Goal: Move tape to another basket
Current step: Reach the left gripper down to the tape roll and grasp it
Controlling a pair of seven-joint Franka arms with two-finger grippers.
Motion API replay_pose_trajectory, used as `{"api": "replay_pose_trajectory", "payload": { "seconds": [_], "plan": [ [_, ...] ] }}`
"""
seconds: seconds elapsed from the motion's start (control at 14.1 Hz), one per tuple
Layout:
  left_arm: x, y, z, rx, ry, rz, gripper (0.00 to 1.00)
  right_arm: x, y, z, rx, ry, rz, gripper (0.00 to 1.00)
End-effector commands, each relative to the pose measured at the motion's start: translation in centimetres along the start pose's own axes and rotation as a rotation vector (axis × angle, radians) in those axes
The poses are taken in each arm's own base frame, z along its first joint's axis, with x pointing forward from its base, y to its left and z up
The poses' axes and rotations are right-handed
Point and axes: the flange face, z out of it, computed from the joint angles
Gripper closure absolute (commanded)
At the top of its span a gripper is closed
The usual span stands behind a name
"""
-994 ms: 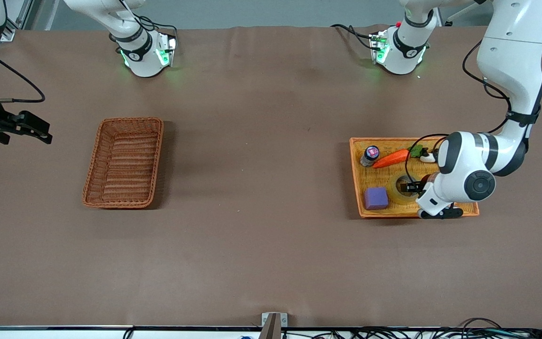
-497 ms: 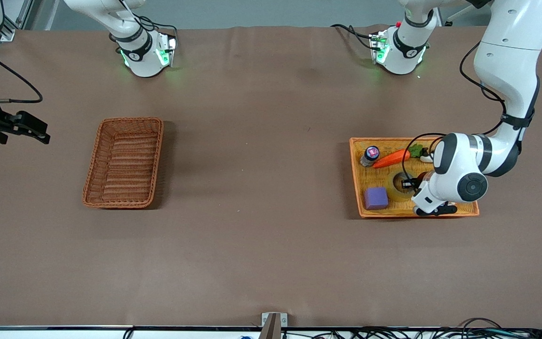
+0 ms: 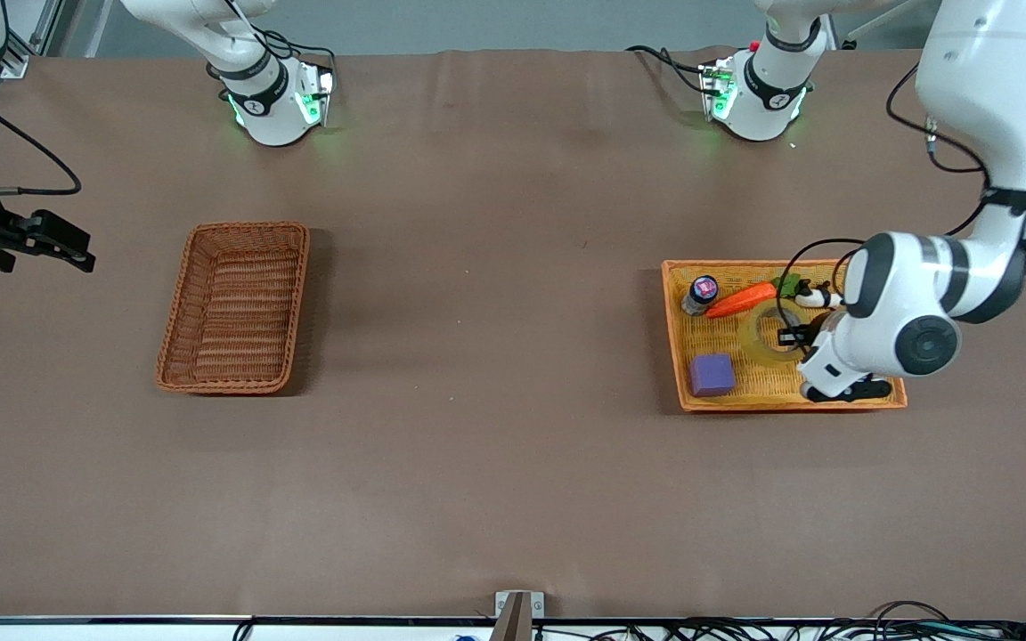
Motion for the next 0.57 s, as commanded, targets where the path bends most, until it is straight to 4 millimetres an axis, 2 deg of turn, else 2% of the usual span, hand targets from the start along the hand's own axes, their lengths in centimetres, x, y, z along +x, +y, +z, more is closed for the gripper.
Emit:
{"api": "replay_pose_trajectory", "payload": {
  "seconds": [0.0, 0.07, 0.21, 0.35, 0.5],
  "plan": [
    [-1.9, 3.0, -7.0, 0.027, 0.019, 0.036, 0.99, -0.2, 0.2, 0.2, 0.010, -0.004, 0.007, 0.00],
    [-2.5, 4.3, -8.8, 0.029, 0.013, 0.051, 0.99, -0.2, 0.2, 0.1, 0.010, -0.003, 0.007, 0.00],
    [-3.8, 7.8, -11.0, 0.023, 0.029, 0.088, 0.99, -0.1, 0.3, 0.5, 0.010, -0.006, 0.007, 0.00],
    [-6.3, 14.0, -11.5, 0.022, 0.041, 0.168, 0.99, -0.2, 0.2, 0.5, 0.010, -0.009, 0.007, 0.00],
    [-8.5, 20.2, -10.9, 0.009, 0.037, 0.271, 0.99, -0.2, 0.1, 0.4, 0.010, -0.009, 0.005, 0.00]
  ]
}}
